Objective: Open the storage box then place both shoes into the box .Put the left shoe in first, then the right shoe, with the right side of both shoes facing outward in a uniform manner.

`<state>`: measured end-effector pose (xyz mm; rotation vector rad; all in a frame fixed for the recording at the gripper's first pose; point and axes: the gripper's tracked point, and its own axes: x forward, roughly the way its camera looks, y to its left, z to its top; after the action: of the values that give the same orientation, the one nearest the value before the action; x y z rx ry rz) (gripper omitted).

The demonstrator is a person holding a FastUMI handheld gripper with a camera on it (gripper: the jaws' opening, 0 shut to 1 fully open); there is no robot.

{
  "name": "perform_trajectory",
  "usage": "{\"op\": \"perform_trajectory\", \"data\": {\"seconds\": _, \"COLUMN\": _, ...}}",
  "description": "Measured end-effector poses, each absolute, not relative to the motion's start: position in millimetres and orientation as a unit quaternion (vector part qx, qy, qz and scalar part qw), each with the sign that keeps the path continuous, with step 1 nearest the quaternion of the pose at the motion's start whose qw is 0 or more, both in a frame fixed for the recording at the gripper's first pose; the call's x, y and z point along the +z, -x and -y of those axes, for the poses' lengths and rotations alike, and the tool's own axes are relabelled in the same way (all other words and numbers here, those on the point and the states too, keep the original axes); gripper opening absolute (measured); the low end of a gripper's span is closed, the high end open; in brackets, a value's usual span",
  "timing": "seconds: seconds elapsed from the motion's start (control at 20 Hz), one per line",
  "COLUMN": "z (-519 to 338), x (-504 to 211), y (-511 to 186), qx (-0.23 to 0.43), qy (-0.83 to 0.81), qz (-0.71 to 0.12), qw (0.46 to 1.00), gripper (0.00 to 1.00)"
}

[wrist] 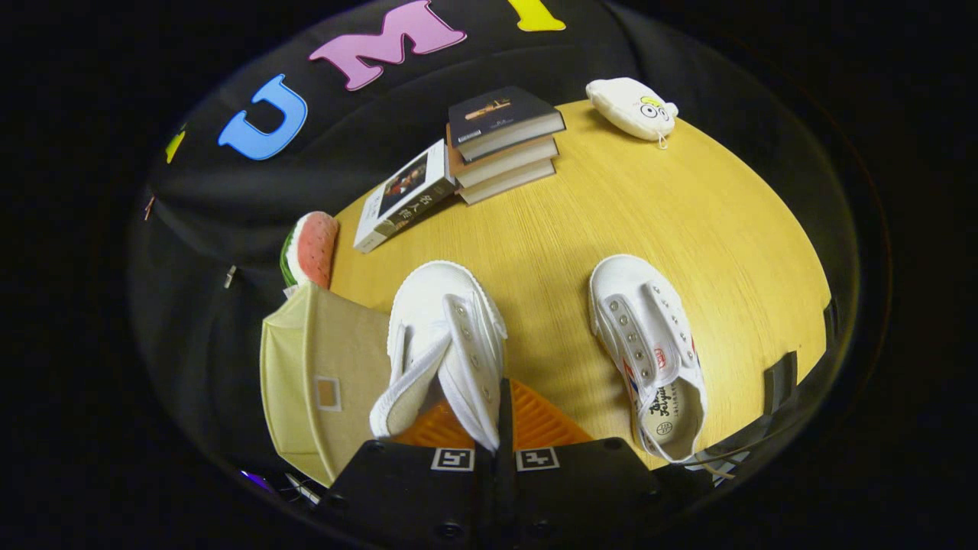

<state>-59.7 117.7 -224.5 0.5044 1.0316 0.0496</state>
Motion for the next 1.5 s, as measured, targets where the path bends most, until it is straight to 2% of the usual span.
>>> {"op": "perform_trajectory", "data": {"seconds": 0.2, "z": -156, "x": -166, "y": 45, "qx": 0.043, "qy": -0.244, "qz": -0.478, "qw": 0.843, "gripper": 0.05}}
{"op": "perform_trajectory", "data": {"seconds": 0.5, "z": -259, "x": -140, "y": 58, "qx": 0.083, "qy": -0.275, "qz": -0.537, "qw": 0.793, "gripper": 0.05}}
{"op": "perform_trajectory", "data": {"seconds": 0.7, "z": -314, "x": -156, "y": 66, "qx": 0.085, "qy": -0.269, "qz": -0.575, "qw": 0.768, "gripper": 0.05}}
{"op": "perform_trajectory", "data": {"seconds": 1.05, "z": -368, "x": -206, "y": 81, "qx": 0.028, "qy": -0.264, "qz": -0.637, "qw": 0.724, "gripper": 0.05}}
{"op": "perform_trajectory", "data": {"seconds": 1.5, "z": -383, "x": -232, "y": 62, "qx": 0.002, "qy": -0.257, "qz": -0.619, "qw": 0.742, "gripper": 0.06}}
